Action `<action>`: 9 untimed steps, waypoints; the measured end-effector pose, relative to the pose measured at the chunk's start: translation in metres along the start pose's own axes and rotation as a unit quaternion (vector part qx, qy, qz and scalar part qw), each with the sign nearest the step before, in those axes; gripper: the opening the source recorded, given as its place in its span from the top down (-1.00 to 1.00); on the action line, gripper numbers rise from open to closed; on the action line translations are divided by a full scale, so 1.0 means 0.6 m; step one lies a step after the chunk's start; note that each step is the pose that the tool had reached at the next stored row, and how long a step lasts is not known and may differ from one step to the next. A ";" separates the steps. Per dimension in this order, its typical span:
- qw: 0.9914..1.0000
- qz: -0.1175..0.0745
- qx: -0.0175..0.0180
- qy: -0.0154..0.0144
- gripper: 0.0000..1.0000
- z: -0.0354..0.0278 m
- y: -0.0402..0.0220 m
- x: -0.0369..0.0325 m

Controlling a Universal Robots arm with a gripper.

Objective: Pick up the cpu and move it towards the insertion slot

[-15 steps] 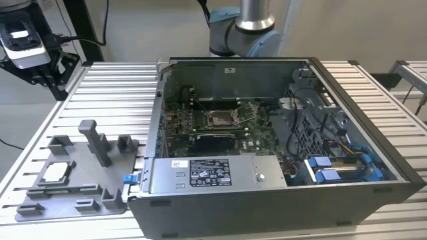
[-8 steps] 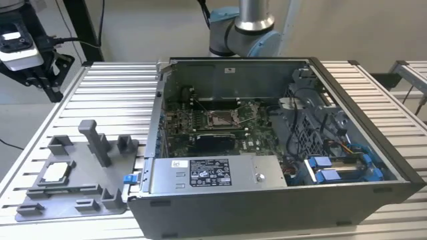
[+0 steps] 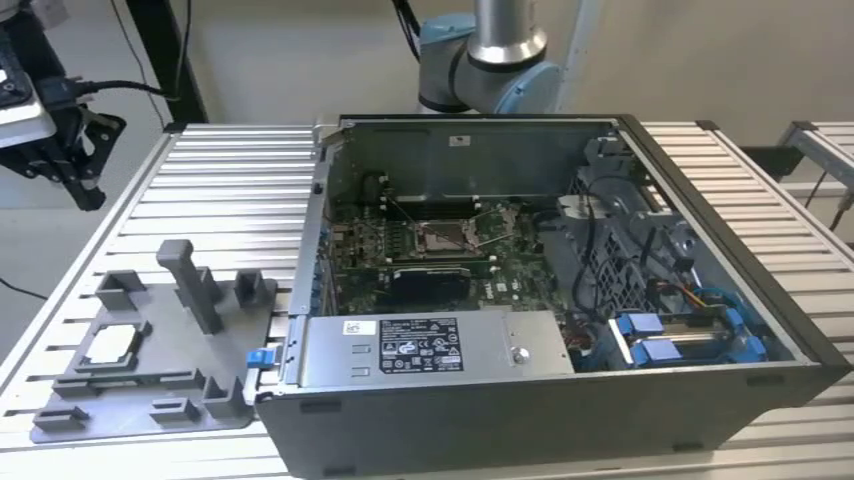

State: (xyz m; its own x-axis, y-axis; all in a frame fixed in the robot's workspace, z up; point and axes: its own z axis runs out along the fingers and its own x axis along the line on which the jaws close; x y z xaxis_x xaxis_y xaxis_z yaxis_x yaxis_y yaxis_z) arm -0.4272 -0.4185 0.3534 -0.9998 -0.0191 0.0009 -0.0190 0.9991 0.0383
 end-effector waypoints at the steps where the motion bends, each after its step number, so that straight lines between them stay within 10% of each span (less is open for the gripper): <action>1: 1.000 0.000 0.000 0.000 1.00 0.001 -0.003 0.004; 9: 1.000 0.000 0.000 0.000 1.00 0.004 -0.044 0.023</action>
State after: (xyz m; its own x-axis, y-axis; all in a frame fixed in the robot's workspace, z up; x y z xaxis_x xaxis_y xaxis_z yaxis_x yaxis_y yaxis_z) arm -0.4405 -0.4450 0.3502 -0.9998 -0.0192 0.0012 -0.0191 0.9991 0.0382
